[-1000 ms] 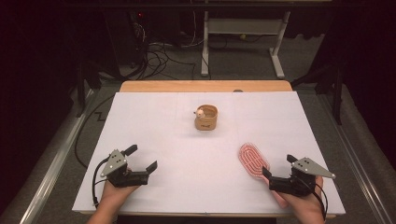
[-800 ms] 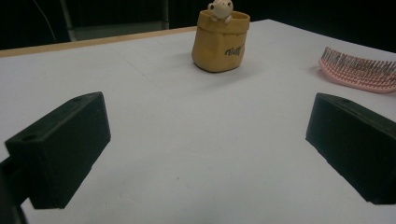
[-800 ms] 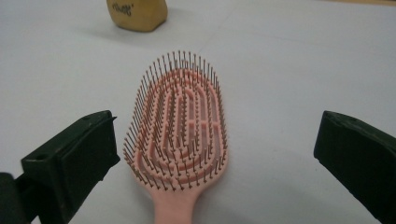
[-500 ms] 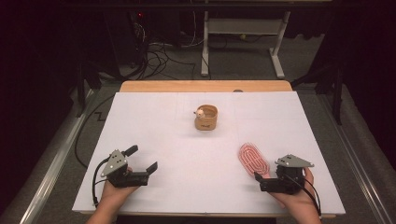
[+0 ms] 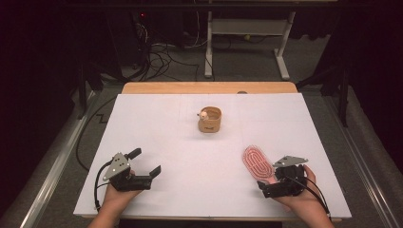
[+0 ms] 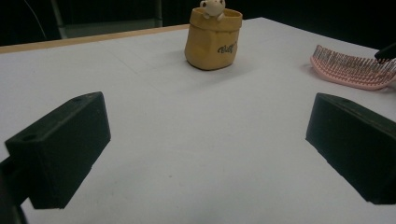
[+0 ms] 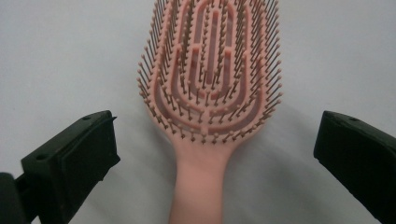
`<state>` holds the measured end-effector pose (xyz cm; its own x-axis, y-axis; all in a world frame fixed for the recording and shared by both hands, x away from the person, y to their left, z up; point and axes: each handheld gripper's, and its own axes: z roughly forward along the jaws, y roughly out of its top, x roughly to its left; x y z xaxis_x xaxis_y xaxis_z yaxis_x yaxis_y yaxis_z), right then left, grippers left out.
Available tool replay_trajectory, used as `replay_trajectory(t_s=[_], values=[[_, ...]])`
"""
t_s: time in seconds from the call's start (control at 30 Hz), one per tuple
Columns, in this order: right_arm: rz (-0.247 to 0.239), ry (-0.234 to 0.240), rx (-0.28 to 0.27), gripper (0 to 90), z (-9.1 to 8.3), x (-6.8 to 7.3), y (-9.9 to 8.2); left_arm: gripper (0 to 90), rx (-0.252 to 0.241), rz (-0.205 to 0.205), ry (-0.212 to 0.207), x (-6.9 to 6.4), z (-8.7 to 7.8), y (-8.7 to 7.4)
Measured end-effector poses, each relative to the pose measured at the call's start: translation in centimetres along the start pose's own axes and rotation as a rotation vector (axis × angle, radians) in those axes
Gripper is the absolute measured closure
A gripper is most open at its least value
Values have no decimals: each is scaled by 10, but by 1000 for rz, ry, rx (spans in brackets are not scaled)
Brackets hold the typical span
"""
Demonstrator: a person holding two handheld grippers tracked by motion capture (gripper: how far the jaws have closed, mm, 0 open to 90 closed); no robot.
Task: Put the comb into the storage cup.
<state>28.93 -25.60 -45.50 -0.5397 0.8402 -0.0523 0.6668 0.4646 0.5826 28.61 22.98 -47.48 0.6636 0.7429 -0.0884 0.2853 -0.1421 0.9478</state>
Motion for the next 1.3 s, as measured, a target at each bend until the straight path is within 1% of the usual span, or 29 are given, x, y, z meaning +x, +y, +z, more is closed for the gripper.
replay_trajectory(t_s=[0.03, 0.07, 0.1, 0.13, 0.17, 0.2, 0.23, 0.27, 0.3, 0.33, 0.37, 0.4, 0.43, 0.47, 0.57, 0.63, 0.73, 0.83, 0.97, 1.1, 1.2, 1.3], values=[[0, 0, 0, 1, 0, 0, 0, 5, 2, 2, -2, 0, 0, 0], [-9, -2, 10, 1, 1, 1, 0, 5, 3, 2, -2, 0, 0, 0], [-18, -3, 31, 1, 2, 1, 0, 5, 2, 3, -3, -1, 0, 0], [-18, -3, 31, 1, 2, 1, 0, 5, 2, 3, -3, -1, 0, 0], [-14, 4, 55, 1, 4, 0, 1, 5, 1, 3, -3, 0, 0, 0], [-17, 9, 62, 1, 5, -1, 1, 5, 1, 3, -3, 0, 0, 0], [-6, 12, 73, 1, 5, -1, 1, 5, 2, 4, -3, 0, 0, 0], [-6, 12, 73, 1, 5, -1, 1, 5, 2, 4, -3, 0, 0, 0], [-5, 16, 88, 2, 5, -2, 1, 5, -1, 1, -5, -1, -1, 0], [-5, 16, 88, 2, 5, -2, 1, 5, -1, 1, -5, -1, -1, 0], [1, 24, 109, 2, 6, -3, 2, 5, -2, 2, -4, -1, 0, 0], [1, 24, 109, 2, 6, -3, 2, 5, 0, 3, -5, -1, -1, 0], [9, 36, 124, 2, 7, -4, 2, 5, -1, 0, -4, -1, 0, 0], [9, 36, 124, 2, 7, -4, 2, 5, -1, 0, -4, -1, 0, 0], [7, 41, 153, 2, 7, -6, 5, 5, -3, 0, -7, -1, 0, 0], [8, 43, 155, 2, 7, -6, 6, 5, -4, 2, -6, -1, 0, 0], [7, 45, 172, 2, 5, -7, 9, 5, -11, 5, -7, -2, 0, 0], [24, 60, 185, 3, 4, -9, 13, 9, -13, 4, -8, -1, -1, 0], [15, 55, 195, 4, 2, -10, 20, 10, -11, -4, -11, -1, 0, 0], [9, 60, 205, 3, 3, -10, 27, 10, -11, 8, -7, -2, 0, 0], [-4, 59, 224, 3, 4, -11, 32, 6, -9, 3, -4, -1, 0, 0], [-5, 58, 228, 5, 7, -10, 37, 2, -9, 2, -4, -1, 0, 0]])
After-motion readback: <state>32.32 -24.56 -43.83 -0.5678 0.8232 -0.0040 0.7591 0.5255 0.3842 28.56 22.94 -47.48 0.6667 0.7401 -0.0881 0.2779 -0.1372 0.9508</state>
